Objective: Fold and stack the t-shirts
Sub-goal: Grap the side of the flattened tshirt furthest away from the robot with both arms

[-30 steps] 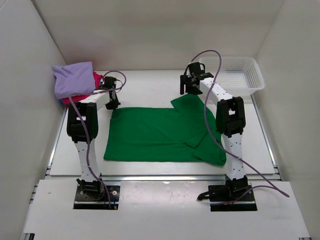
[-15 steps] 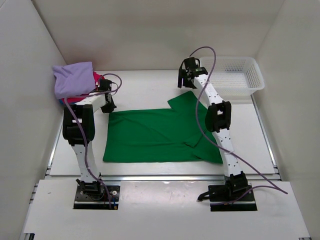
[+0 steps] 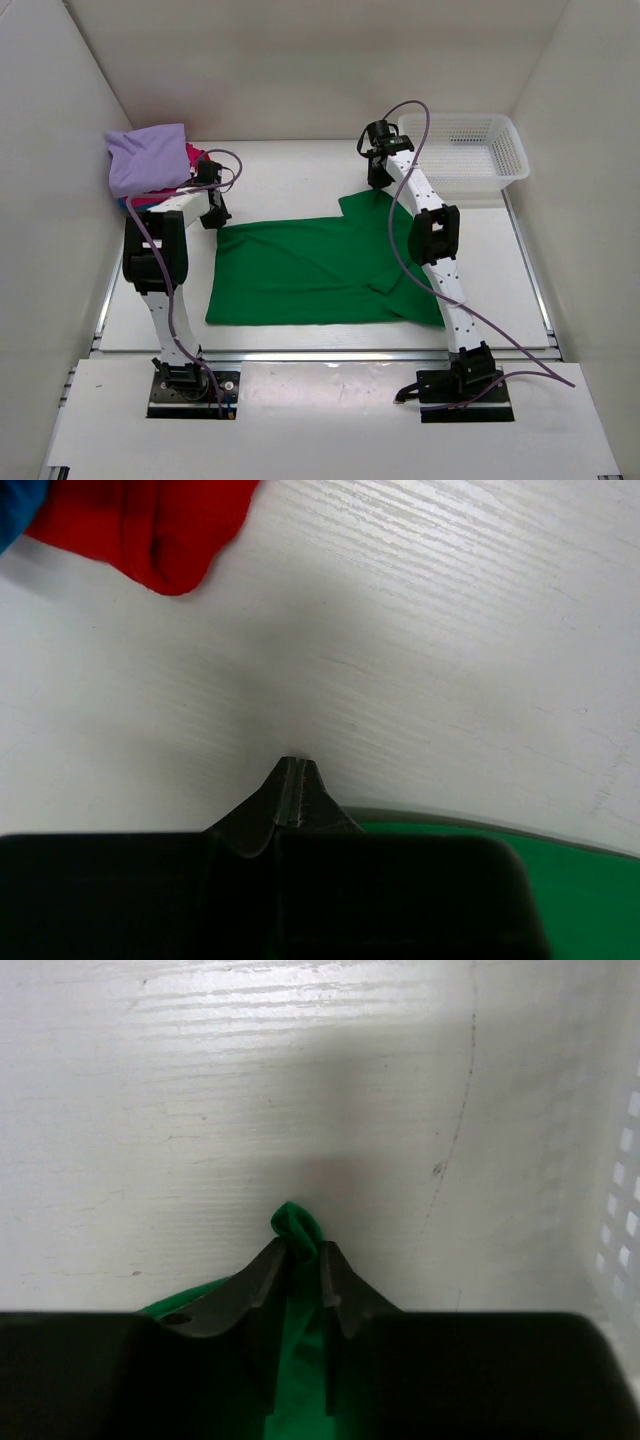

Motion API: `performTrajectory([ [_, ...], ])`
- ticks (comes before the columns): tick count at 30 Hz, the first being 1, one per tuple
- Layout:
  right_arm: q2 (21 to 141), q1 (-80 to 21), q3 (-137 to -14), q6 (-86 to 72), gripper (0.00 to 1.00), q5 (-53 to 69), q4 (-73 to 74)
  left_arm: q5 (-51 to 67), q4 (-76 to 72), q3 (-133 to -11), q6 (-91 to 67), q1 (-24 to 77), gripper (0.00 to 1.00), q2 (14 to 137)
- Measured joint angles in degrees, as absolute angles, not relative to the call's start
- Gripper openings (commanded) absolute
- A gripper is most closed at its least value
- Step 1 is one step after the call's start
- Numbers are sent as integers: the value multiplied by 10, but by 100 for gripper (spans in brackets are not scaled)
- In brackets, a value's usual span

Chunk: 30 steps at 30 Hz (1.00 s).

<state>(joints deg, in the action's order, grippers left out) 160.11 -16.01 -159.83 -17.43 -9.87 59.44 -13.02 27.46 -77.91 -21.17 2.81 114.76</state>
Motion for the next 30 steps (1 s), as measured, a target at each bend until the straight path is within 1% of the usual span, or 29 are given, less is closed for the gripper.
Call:
performTrajectory([
  [1,1601,-160,-1599,-174,12,-99,598,-130,274,-777,-212,28,0,1147],
  [2,1601,-161,-1599,-174,8,-99,599,-130,274,-776,-212,28,0,1146],
  [3,1601,-161,-1599,-173,2,-99,599,-130,274,-776,-211,28,0,1146],
  [4,1601,-161,-1599,-171,0,-99,599,-130,274,-776,-210,28,0,1146],
  [12,1600,-161,-1600,-163,0,-103,602,-124,288,-768,-205,27,0,1129],
  [17,1591,-168,-1599,-162,0,-118,627,-118,292,-723,-195,28,0,1066],
  [22,1539,-179,-1582,-155,0,-121,660,-106,285,-666,-193,24,0,993],
  [30,1418,-192,-1503,-148,0,-131,686,-91,279,-606,-187,23,0,957],
])
